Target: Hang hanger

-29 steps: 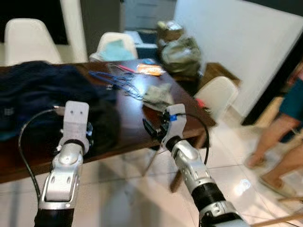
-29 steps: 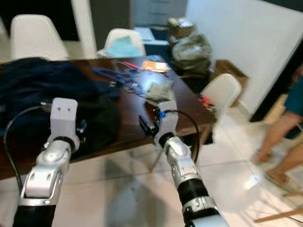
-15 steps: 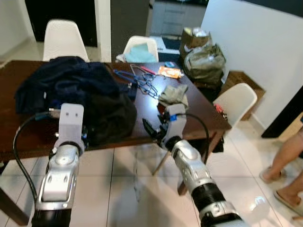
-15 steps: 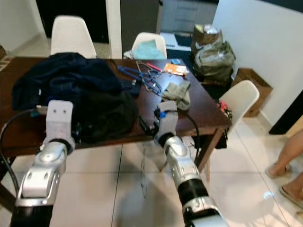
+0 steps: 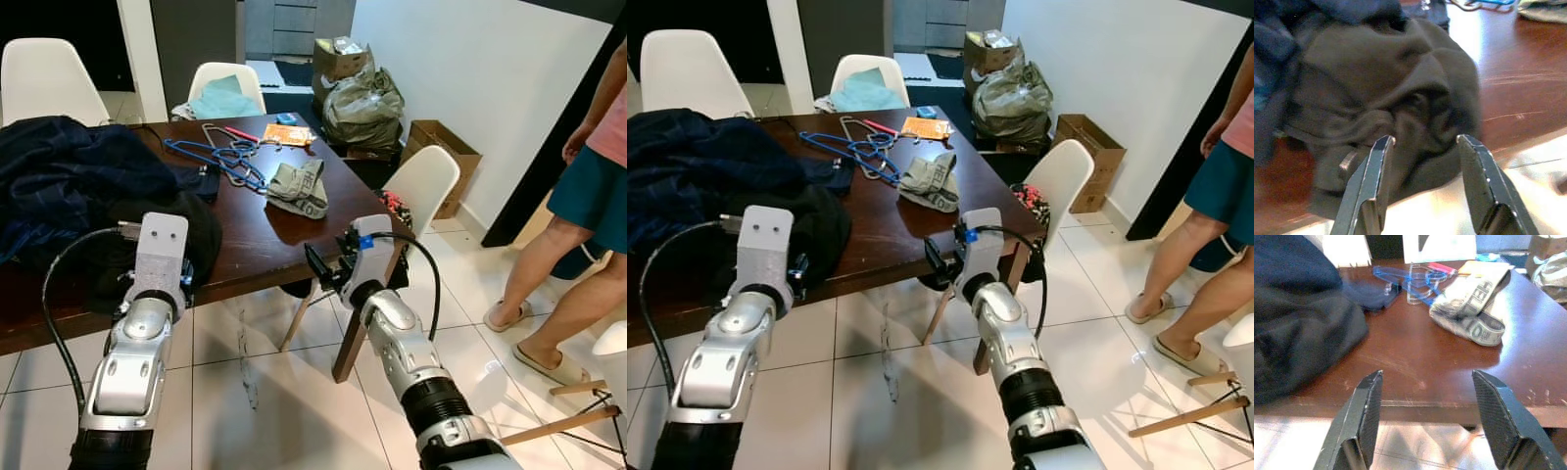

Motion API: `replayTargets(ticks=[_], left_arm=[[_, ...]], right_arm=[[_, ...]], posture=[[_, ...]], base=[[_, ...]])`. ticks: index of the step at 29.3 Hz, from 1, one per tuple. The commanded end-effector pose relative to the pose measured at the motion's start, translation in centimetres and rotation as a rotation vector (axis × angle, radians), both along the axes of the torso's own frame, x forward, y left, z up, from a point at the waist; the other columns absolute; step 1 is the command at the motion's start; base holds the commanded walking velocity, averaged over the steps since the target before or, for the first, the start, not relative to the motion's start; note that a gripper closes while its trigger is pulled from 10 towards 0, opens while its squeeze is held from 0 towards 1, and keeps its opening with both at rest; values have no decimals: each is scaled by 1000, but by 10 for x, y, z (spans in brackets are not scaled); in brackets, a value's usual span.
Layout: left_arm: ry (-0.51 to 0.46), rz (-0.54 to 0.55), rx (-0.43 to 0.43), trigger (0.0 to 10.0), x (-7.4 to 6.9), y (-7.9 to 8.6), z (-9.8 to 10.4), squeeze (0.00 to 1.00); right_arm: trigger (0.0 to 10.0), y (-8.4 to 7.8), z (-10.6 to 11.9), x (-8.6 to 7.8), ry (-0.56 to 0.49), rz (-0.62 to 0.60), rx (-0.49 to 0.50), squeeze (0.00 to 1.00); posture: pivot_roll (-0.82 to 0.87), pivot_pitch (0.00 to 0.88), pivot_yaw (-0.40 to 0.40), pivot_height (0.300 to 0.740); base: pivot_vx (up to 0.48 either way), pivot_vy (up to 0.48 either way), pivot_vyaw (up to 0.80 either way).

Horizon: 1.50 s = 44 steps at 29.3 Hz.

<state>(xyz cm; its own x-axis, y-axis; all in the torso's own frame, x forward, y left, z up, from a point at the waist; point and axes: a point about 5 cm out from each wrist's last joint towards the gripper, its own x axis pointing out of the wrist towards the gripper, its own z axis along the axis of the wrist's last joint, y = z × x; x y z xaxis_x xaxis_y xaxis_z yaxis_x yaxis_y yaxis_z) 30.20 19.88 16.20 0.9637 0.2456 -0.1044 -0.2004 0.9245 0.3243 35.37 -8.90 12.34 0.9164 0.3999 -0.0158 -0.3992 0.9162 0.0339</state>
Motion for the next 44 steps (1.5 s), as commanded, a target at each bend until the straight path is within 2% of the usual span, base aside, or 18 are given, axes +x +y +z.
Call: replayTargets(ticks=[1,3,4,5,6,7,10,14,16,19,20,30,33,34,44], left_arm=[[2,89,151,10000,-5,19,-3,0],[2,89,151,10000,-5,19,-3,0],[-23,170,207,10000,-8,34,4,0],[-23,170,207,10000,-8,34,4,0],[-49,216,198,10000,-9,42,9,0],[-71,219,150,10000,-9,43,13,0],[-88,181,68,10000,-7,35,13,0],[-91,131,40,10000,-4,18,12,0],[-94,124,36,10000,-3,15,13,0],[-89,80,-25,10000,-1,4,12,0],[-83,73,-13,10000,0,3,11,0],[-86,71,5,10000,1,2,11,0],[-86,66,4,10000,1,2,11,0],[-91,75,11,10000,1,3,11,0],[-107,77,-22,10000,2,1,11,0]], right_arm=[[10000,-2,-9,-3,18,2,-33,0],[10000,-2,-9,-3,18,2,-33,0],[10000,-2,-11,-5,19,18,-28,0],[10000,-2,-11,-5,19,18,-28,0],[10000,-1,-11,-6,20,30,-8,0],[10000,1,-9,-6,15,37,9,0],[10000,3,-6,-4,7,45,12,0],[10000,8,-3,-3,-7,66,-10,0],[10000,8,-3,-3,-10,70,-22,0],[10000,11,-4,-4,-7,73,-19,0],[10000,11,-5,-4,-4,72,-12,0],[10000,4,-5,-2,4,42,9,0],[10000,1,-6,-1,4,18,-3,0],[10000,-5,-7,2,26,-30,14,0],[10000,-5,-7,3,33,-31,29,0]], posture=[[95,0,-111,740],[95,0,-111,740],[96,1,-115,740],[96,1,-115,740],[97,0,-118,740],[97,0,-118,740],[97,0,-118,740],[98,0,-121,740],[98,0,-121,740],[97,0,-122,740],[97,0,-122,740],[95,0,-124,740],[95,0,-125,740],[94,0,-129,740],[93,0,-133,740]], base=[[0,0,0],[0,0,0],[0,0,0],[0,0,0],[0,0,0],[0,0,0],[0,0,0],[0,0,167],[0,0,669],[0,0,800],[0,0,800],[0,0,800],[0,0,0],[0,0,0],[0,0,0]])
